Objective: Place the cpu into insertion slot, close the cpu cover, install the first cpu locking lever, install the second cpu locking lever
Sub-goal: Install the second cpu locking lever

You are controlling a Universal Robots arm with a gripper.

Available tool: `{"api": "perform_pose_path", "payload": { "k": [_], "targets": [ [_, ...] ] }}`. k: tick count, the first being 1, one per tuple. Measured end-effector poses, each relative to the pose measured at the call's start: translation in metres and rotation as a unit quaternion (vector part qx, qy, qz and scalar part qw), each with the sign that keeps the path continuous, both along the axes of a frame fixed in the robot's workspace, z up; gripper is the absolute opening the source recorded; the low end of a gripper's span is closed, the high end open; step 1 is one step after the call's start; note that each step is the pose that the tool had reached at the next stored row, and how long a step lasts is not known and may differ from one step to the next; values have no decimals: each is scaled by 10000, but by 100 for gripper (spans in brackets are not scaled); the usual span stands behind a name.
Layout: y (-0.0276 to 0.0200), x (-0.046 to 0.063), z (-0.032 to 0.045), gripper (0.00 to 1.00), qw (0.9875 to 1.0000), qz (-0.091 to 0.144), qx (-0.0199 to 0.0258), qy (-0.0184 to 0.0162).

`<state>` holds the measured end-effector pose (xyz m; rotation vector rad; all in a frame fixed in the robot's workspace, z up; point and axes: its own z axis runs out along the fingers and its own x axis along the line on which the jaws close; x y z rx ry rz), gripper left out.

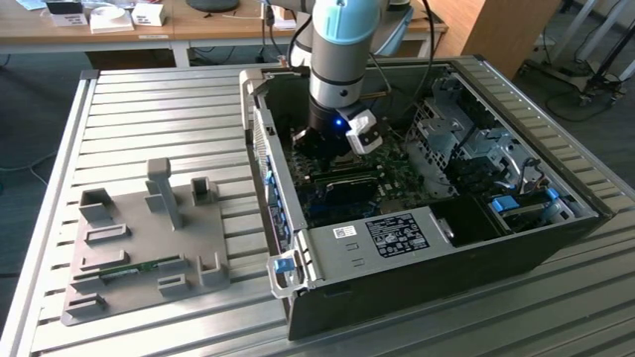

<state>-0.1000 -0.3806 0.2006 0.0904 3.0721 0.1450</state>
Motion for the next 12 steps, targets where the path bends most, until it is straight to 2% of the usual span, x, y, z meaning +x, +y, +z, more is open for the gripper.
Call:
{"api": "perform_pose_path", "payload": {
  "k": [12],
  "targets": [
    [19,-1,-29,11,10000,1,11,-1]
  ]
}}
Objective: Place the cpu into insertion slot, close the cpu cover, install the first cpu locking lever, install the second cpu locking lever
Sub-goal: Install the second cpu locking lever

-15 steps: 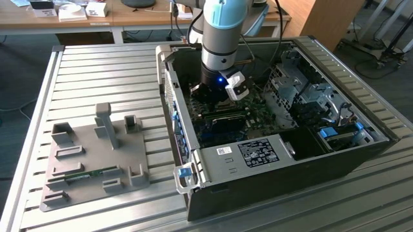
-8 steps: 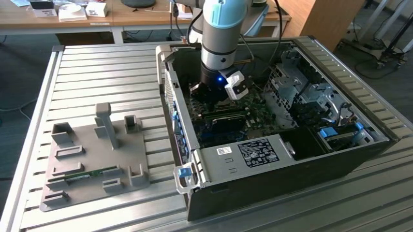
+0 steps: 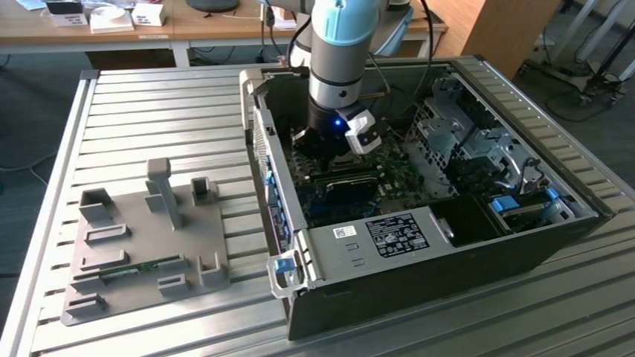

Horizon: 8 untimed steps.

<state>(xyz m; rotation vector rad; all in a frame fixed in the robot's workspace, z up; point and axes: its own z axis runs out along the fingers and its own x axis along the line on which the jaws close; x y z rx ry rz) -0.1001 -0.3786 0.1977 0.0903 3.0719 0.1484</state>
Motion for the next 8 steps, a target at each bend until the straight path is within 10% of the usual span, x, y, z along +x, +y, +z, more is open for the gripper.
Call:
{"api": "perform_pose_path", "payload": {
  "k": [8],
  "targets": [
    [0,-1,-7,11,10000,0,2,0]
  ]
}}
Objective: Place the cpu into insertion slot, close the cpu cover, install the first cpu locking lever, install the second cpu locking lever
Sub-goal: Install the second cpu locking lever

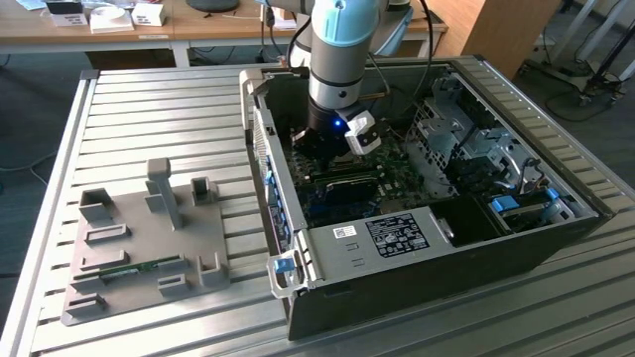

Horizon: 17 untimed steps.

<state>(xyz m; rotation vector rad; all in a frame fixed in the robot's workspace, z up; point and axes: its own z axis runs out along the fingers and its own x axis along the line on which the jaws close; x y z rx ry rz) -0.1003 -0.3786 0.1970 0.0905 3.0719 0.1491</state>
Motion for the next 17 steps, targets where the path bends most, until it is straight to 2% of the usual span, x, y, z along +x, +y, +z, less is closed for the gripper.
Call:
{"api": "perform_pose_path", "payload": {
  "k": [17],
  "targets": [
    [-10,0,1,11,10000,0,-1,0]
  ]
}}
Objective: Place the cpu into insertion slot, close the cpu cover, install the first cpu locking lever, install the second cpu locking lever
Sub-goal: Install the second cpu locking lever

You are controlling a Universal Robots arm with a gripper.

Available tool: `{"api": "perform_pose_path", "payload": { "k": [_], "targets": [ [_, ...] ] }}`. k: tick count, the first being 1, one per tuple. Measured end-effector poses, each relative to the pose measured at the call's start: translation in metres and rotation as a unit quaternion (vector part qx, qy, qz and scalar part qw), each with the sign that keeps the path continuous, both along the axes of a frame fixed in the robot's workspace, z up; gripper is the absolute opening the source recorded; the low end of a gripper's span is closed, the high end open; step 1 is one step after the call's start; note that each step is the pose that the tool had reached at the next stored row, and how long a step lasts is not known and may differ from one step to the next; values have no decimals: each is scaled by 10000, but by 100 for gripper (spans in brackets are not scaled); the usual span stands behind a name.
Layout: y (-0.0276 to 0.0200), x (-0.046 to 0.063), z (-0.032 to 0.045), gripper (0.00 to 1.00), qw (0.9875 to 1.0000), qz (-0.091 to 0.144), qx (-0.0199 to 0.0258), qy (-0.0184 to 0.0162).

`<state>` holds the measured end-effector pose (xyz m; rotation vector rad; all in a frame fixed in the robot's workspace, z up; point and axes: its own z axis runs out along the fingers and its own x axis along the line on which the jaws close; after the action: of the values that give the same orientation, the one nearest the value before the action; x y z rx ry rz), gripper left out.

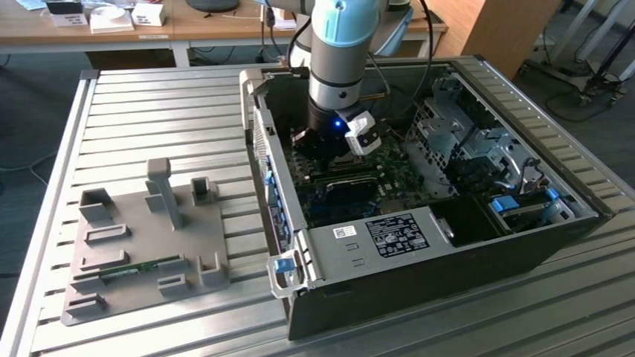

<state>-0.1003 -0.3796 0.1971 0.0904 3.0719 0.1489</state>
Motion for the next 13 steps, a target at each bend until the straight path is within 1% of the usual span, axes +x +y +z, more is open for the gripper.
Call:
{"api": "perform_pose_path", "payload": {
  "k": [5,13],
  "targets": [
    [-5,0,6,11,10000,2,6,1],
    [-30,-2,6,11,10000,29,7,0]
  ]
}}
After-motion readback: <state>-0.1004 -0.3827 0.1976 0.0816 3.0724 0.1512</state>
